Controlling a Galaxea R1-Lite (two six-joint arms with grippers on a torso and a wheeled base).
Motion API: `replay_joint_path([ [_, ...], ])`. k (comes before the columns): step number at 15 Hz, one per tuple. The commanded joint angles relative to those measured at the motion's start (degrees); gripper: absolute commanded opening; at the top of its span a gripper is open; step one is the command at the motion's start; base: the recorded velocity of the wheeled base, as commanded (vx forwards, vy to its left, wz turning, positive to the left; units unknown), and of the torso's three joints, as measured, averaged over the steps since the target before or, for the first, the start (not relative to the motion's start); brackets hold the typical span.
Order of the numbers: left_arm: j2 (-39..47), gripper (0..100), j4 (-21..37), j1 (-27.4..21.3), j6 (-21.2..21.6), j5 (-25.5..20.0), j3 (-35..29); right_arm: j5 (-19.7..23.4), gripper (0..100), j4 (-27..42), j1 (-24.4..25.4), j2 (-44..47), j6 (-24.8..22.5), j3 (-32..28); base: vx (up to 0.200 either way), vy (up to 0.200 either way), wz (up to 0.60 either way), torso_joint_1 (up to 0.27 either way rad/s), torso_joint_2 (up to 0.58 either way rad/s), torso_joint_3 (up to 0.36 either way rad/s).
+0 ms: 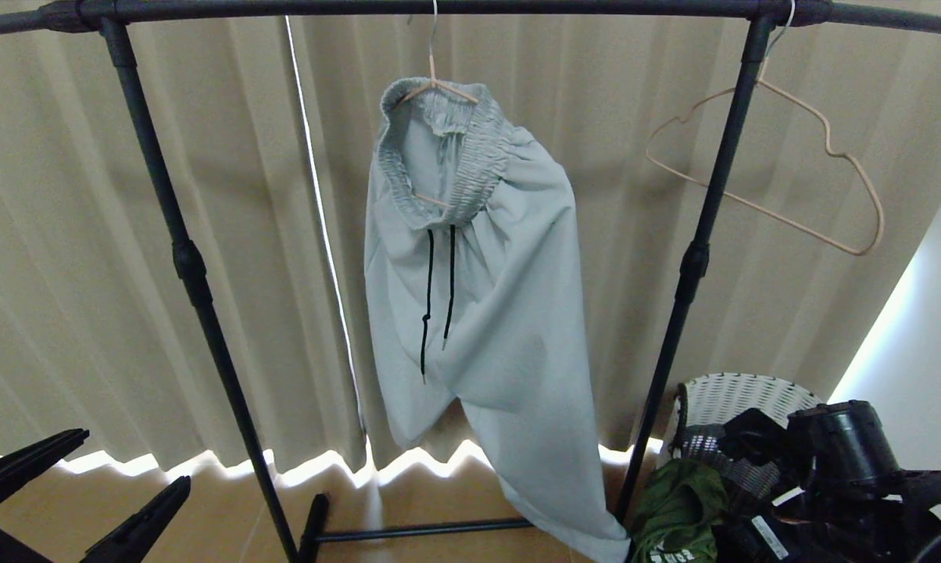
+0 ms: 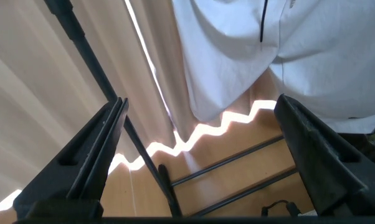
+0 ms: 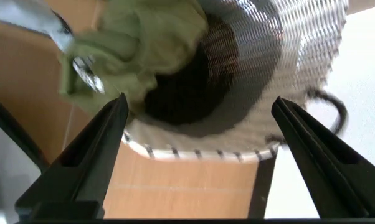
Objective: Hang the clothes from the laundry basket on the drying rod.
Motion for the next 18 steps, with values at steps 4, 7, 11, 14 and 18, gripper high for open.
replay_joint_path([
  [4, -0.1, 100, -0.1, 0.0, -0.1, 0.0, -0.2, -0.2, 100, -8.2, 2.2, 13.4, -0.4, -1.1, 0.000, 0.000, 0.00, 0.000, 0.00, 0.000],
  [7, -0.1, 100, 0.0, 0.0, -0.1, 0.0, -0.1, -0.4, 100, -8.2, 1.6, 14.9, -0.5, -2.7, 0.000, 0.000, 0.00, 0.000, 0.00, 0.000],
  [11, -0.1, 100, -0.1, 0.0, -0.1, 0.0, -0.1, -0.6, 100, -8.2, -2.1, 19.1, -1.1, -6.4, 0.000, 0.000, 0.00, 0.000, 0.00, 0.000],
  [14, -0.1, 100, -0.1, 0.0, -0.1, 0.0, 0.0, -0.6, 100, -8.2, -3.9, 21.5, -1.1, -9.3, 0.000, 0.000, 0.00, 0.000, 0.00, 0.000],
  [18, -0.1, 100, -0.1, 0.0, -0.1, 0.0, 0.0, -0.6, 100, -8.1, -4.3, 23.1, -1.1, -11.4, 0.000, 0.000, 0.00, 0.000, 0.00, 0.000],
])
